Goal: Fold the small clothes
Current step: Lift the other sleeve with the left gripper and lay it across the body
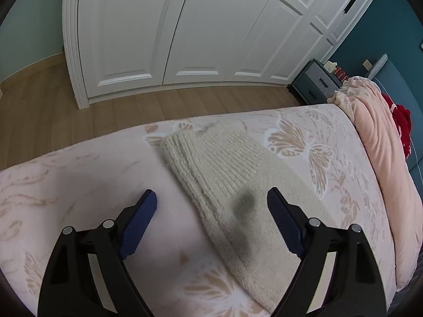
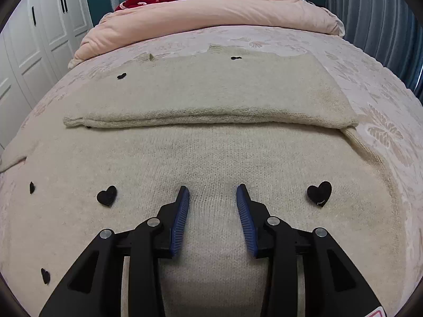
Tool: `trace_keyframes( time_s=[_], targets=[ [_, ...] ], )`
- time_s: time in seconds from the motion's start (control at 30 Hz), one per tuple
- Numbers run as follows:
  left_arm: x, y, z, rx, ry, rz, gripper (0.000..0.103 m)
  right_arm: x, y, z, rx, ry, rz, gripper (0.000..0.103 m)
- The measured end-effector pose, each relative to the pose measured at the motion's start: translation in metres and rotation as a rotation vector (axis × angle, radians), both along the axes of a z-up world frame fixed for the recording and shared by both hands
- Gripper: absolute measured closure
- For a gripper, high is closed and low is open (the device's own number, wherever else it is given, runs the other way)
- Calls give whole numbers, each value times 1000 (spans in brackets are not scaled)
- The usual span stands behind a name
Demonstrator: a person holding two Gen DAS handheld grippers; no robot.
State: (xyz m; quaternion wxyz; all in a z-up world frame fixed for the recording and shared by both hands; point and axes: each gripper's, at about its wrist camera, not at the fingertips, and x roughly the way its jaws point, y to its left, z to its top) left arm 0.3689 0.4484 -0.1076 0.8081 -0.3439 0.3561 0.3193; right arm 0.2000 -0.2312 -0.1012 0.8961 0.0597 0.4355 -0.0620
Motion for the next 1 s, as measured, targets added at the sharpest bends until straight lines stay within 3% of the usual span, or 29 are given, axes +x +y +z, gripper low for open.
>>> trace_keyframes(
  time_s=[0.03, 0.07, 0.13, 0.2, 0.33, 0.47, 0.57, 0.73, 0.9, 0.93, 1.0],
  targets=[
    [4, -3, 0, 14, 12, -18, 44, 0, -3, 0, 25, -5, 0, 64],
    [8, -5, 3, 30, 21, -48, 71, 0, -6, -1, 46, -7, -2, 64],
    [14, -15, 10, 60, 29, -100, 92, -1, -7, -2, 57, -9, -3, 63],
    [13, -33, 32, 116, -37, -133, 92, 0, -3, -2, 41, -8, -1, 62],
    [16, -101, 91, 169, -181, -295, 93, 0, -1, -3, 33, -11, 1, 61],
    [14, -205, 143, 185, -303, -521, 93, -1, -3, -3, 64, -21, 3, 59],
    [10, -297, 158, 191, -340, -709, 93, -1, -4, -3, 79, -24, 11, 55],
    [3, -418, 124, 114, -279, -928, 92, -1, -3, -4, 102, -28, 29, 47],
    [-11, -483, 51, 86, -74, -1033, 85, -1, -3, -4, 120, -33, 38, 43],
    [-13, -485, 40, 86, -40, -1036, 79, -1, -3, -4, 123, -33, 40, 42],
    [-23, -481, 30, 85, -16, -1019, 54, 0, -3, -5, 129, -35, 45, 40]
  ],
)
